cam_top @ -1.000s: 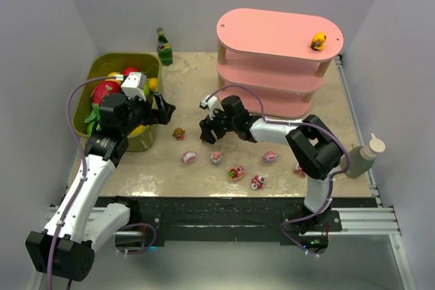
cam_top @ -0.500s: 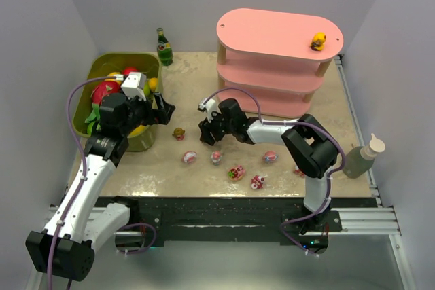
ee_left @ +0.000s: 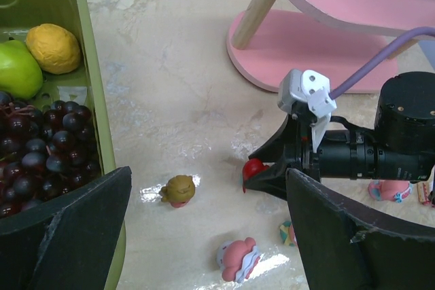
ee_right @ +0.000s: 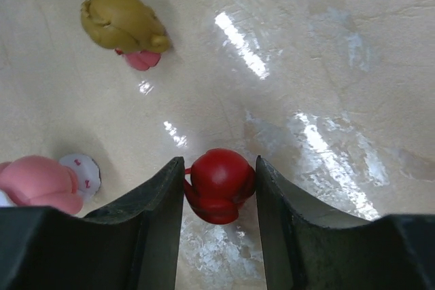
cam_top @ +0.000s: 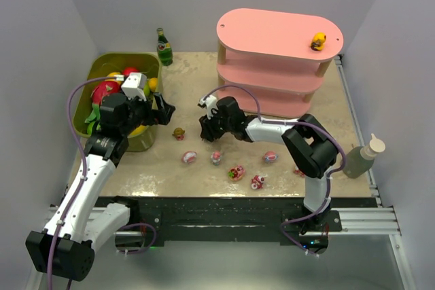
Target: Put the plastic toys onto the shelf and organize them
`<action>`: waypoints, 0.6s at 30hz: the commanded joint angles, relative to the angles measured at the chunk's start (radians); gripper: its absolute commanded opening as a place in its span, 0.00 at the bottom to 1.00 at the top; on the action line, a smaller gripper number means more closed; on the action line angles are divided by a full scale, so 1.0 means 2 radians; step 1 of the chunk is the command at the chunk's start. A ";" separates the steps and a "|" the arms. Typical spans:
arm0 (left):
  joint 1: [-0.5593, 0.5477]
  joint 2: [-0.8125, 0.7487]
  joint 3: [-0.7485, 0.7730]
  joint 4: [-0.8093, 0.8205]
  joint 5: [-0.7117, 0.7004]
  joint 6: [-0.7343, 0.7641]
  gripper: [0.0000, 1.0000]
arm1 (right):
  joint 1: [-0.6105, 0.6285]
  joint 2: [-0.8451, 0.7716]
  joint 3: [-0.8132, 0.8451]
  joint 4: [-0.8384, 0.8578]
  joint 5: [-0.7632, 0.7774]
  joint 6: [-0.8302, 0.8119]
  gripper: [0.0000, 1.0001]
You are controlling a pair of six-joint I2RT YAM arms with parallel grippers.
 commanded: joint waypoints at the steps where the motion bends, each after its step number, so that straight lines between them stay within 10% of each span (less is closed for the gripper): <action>1: 0.004 0.002 0.007 0.010 0.000 0.009 0.99 | 0.002 -0.028 0.056 -0.070 0.054 0.042 0.00; 18: 0.004 0.004 0.010 0.009 0.000 0.009 1.00 | 0.001 -0.165 0.276 -0.423 0.246 0.136 0.00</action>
